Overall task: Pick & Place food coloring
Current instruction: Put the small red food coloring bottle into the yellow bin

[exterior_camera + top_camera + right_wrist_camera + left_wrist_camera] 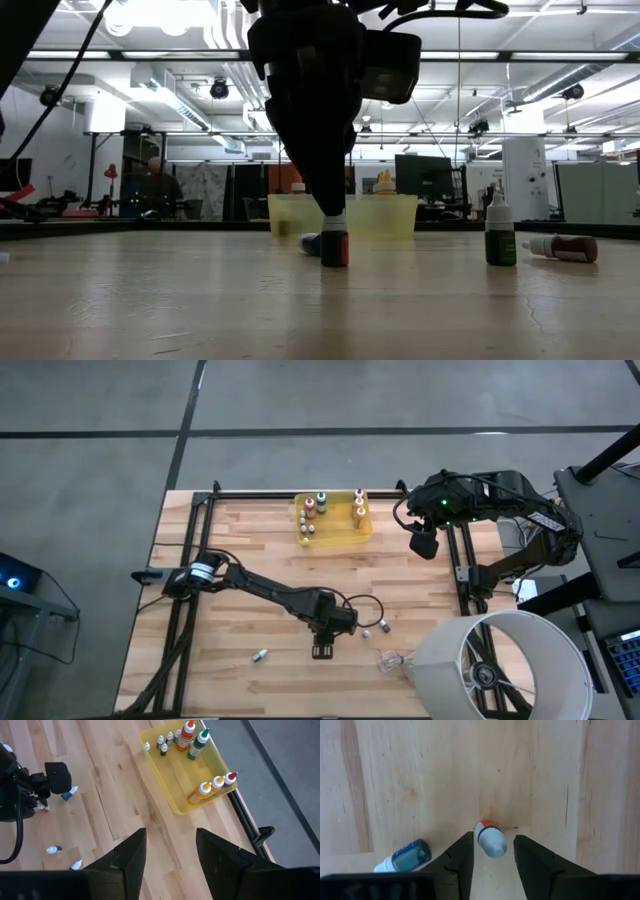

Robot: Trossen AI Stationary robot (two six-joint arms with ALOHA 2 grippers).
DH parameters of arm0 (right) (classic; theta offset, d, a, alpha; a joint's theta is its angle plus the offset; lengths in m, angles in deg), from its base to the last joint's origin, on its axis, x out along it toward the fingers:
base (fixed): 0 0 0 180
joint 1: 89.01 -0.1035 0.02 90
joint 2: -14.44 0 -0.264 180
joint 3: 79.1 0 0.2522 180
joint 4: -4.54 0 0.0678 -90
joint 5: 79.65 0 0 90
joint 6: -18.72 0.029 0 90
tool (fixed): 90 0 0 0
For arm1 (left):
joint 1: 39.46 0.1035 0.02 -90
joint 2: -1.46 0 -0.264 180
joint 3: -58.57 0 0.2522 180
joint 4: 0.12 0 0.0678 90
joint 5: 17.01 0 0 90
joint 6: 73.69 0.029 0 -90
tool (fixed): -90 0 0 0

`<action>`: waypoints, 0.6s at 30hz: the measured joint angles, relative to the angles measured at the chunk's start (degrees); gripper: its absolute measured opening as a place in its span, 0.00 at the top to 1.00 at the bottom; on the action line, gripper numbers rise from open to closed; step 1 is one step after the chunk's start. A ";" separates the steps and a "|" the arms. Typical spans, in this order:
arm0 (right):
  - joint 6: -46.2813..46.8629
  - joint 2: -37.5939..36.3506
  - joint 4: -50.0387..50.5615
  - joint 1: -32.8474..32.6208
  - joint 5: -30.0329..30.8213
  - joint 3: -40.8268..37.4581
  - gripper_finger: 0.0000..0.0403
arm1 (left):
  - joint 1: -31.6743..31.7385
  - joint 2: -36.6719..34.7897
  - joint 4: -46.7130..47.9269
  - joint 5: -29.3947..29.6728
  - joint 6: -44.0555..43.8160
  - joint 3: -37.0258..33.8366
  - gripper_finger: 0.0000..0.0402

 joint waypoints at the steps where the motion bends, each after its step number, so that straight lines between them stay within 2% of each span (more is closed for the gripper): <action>1: 0.00 0.00 0.00 -0.01 0.00 0.01 0.59 | 0.00 0.00 0.00 -0.12 0.00 0.00 0.73; 10: -0.01 0.00 0.02 0.00 0.02 0.02 0.59 | 0.00 -0.02 -0.08 -0.23 -0.33 0.00 0.85; 18: -0.22 0.00 -0.01 -0.02 0.02 0.00 0.59 | 0.07 -0.09 -0.22 -0.25 -0.79 0.02 0.90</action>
